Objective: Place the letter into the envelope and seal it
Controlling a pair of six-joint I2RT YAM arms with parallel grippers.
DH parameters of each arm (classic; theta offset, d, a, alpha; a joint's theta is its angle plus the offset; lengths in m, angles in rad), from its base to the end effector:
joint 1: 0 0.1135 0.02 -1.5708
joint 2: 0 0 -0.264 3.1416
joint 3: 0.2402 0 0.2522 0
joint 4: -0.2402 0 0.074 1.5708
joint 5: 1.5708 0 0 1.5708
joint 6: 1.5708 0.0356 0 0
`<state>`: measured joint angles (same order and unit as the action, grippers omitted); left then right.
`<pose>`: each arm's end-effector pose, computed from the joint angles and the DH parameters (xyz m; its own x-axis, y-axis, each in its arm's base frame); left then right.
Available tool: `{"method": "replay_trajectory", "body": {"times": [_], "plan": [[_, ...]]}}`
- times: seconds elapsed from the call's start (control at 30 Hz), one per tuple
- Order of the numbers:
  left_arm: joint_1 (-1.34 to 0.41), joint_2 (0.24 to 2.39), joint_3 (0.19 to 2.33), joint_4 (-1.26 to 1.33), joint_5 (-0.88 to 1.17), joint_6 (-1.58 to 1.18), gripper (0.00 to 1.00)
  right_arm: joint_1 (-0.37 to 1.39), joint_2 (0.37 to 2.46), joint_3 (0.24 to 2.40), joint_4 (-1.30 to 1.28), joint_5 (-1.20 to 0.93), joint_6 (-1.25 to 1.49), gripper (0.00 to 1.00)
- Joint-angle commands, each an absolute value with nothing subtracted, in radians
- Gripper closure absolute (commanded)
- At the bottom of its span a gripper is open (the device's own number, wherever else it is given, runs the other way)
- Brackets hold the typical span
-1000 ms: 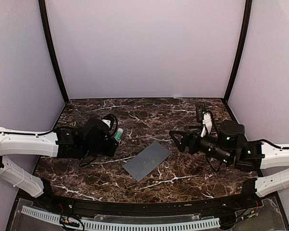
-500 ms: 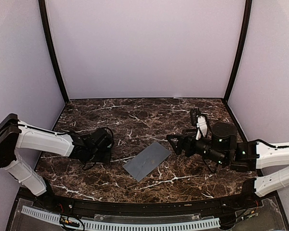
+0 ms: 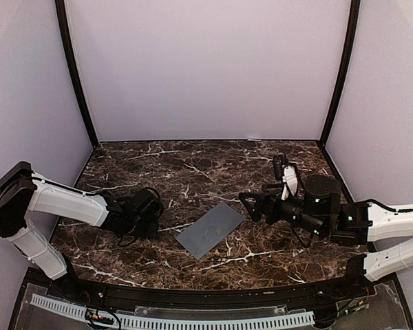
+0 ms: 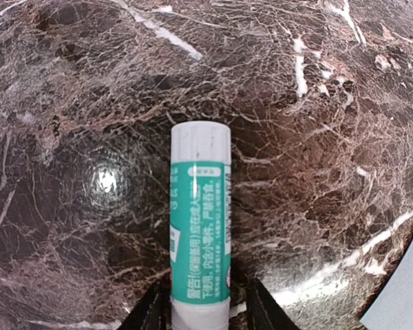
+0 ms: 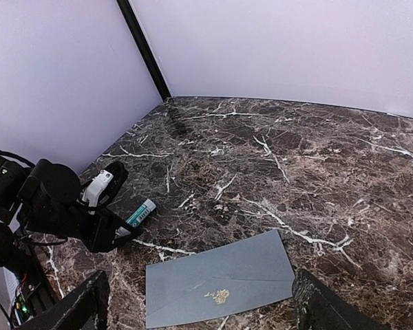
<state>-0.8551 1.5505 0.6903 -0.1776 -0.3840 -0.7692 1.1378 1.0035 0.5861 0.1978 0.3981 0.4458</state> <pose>0.1900 -0.1982 0.1387 -0.8058 -0.0561 -0.5895 0.0199 0.9924 -0.1216 0.1093 0.2036 0.2684 -0.3748 0.1365 -0.9170 -0.5723 0.7441 0.3446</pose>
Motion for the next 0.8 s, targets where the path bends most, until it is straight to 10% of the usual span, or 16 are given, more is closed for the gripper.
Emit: {"method": "replay_trajectory", "body": {"times": [0.0,0.77], "plan": [[-0.850,1.543,0.691,-0.204,-0.392,-0.780,0.52,1.129,0.995,0.588,0.198,0.409,0.420,0.11],[-0.560,1.272,0.816,-0.147,-0.721,-0.362,0.02,0.597,0.973,0.638,0.167,0.503,0.180,0.01]]}}
